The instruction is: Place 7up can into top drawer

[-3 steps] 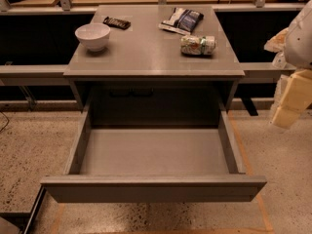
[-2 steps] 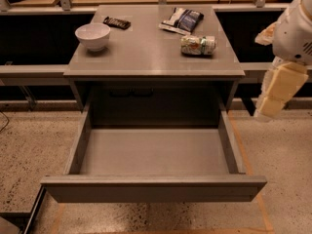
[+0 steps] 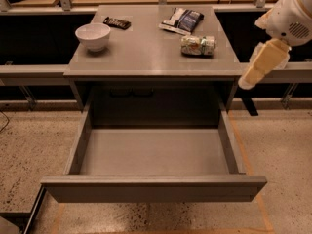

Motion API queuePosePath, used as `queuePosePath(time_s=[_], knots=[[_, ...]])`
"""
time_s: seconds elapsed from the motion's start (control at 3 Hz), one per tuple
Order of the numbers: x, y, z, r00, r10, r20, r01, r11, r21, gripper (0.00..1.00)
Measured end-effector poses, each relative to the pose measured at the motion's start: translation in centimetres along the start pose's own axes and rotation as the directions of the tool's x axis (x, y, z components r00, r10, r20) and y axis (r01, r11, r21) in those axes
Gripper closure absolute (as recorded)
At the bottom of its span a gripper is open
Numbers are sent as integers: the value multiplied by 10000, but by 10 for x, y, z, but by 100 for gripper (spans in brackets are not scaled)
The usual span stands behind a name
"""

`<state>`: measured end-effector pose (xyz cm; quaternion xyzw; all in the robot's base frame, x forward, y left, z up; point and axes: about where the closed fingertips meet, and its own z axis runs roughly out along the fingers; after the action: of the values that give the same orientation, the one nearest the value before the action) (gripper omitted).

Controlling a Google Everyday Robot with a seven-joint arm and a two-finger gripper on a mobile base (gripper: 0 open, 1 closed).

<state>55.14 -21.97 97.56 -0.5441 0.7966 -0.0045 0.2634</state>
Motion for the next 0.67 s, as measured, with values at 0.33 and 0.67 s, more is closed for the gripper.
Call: queuePosePath(time_s=[0.33, 0.67], knots=[[2, -13, 2, 9995, 266, 164, -268, 9996, 116, 0], [0, -19, 15, 9967, 658, 465, -666, 9977, 160, 0]])
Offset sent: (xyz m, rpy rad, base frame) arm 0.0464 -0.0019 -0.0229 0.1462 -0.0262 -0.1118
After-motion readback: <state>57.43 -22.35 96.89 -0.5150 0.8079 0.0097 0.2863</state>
